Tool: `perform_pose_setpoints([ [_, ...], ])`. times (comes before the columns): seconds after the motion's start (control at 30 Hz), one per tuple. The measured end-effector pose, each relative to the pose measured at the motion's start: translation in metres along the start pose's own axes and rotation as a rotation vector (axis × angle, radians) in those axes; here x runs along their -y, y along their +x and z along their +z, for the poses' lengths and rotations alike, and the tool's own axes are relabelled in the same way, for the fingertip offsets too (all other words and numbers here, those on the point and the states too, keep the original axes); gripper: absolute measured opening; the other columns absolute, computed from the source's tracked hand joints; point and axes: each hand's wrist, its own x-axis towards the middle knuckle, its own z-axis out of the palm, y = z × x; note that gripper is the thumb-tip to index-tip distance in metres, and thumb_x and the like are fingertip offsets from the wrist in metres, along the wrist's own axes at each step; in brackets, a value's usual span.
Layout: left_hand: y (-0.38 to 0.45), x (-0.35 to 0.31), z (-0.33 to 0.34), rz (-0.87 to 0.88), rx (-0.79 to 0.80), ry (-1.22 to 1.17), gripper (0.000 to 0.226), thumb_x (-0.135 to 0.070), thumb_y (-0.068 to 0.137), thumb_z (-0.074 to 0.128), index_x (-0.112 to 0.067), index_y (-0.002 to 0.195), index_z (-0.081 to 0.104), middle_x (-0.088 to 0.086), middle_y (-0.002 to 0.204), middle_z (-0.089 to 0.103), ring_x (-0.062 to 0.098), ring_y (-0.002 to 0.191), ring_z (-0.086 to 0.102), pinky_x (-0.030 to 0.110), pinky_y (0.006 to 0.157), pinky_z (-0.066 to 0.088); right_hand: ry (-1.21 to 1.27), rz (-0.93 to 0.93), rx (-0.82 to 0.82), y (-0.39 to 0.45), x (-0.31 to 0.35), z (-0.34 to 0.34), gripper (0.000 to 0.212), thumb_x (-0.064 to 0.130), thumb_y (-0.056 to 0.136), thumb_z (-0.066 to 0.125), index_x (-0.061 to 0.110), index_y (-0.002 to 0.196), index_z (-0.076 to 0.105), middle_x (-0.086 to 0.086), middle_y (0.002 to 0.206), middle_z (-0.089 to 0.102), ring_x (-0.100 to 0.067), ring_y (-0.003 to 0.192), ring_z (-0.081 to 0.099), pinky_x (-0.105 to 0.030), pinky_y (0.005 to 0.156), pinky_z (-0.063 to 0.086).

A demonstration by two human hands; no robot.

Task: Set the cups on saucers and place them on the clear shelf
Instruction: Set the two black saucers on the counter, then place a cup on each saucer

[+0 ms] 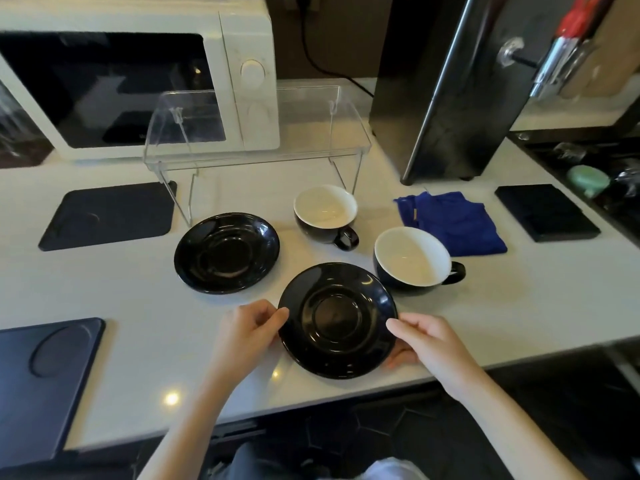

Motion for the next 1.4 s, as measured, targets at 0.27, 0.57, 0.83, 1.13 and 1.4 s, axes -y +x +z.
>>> perform_pose_setpoints([
  [0.27, 0.003, -0.005, 0.000, -0.014, -0.020, 0.125, 0.030, -0.029, 0.087, 0.058, -0.017, 0.059, 0.057, 0.000, 0.054, 0.053, 0.013, 0.051, 0.047, 0.015, 0.050, 0.035, 0.006, 0.022, -0.120, 0.007, 0.000, 0.005, 0.018, 0.007, 0.088, 0.056, -0.004, 0.078, 0.066, -0.004, 0.052, 0.068, -0.018, 0.045, 0.064, -0.027, 0.048, 0.057],
  [0.57, -0.015, -0.001, -0.013, 0.185, -0.272, 0.299, 0.012, -0.017, 0.088, 0.055, -0.014, 0.079, 0.062, 0.000, 0.066, 0.059, 0.004, 0.057, 0.051, 0.012, 0.053, 0.035, -0.238, -0.300, -0.600, 0.004, 0.008, -0.036, 0.020, 0.022, 0.088, 0.058, 0.007, 0.075, 0.062, -0.010, 0.058, 0.062, -0.012, 0.048, 0.055, -0.026, 0.052, 0.048],
  [0.83, 0.006, -0.034, -0.016, 0.268, -0.209, 0.101, 0.022, -0.014, 0.089, 0.055, -0.012, 0.107, 0.068, -0.010, 0.089, 0.063, -0.005, 0.079, 0.060, 0.005, 0.068, 0.046, -0.282, -0.295, -0.693, 0.029, 0.008, -0.063, 0.013, 0.026, 0.092, 0.049, 0.021, 0.103, 0.053, 0.001, 0.096, 0.058, -0.026, 0.088, 0.059, -0.044, 0.073, 0.051],
  [1.13, 0.054, -0.108, 0.039, -0.363, 0.343, -0.775, 0.040, -0.010, 0.094, 0.045, 0.003, 0.132, 0.043, 0.028, 0.130, 0.052, 0.032, 0.105, 0.059, 0.037, 0.091, 0.050, -0.094, -0.133, -0.477, 0.039, 0.011, -0.064, 0.018, 0.034, 0.093, 0.044, 0.024, 0.090, 0.060, -0.012, 0.090, 0.066, -0.026, 0.066, 0.063, -0.034, 0.054, 0.052],
  [1.4, 0.074, -0.114, 0.053, -0.606, 0.361, -0.984, 0.049, -0.011, 0.090, 0.052, -0.004, 0.137, 0.038, 0.027, 0.139, 0.039, 0.040, 0.117, 0.053, 0.042, 0.076, 0.050, -0.033, -0.097, -0.367, 0.033, 0.009, -0.074, 0.022, 0.030, 0.093, 0.049, 0.014, 0.081, 0.058, -0.013, 0.076, 0.067, -0.026, 0.060, 0.063, -0.037, 0.060, 0.052],
])
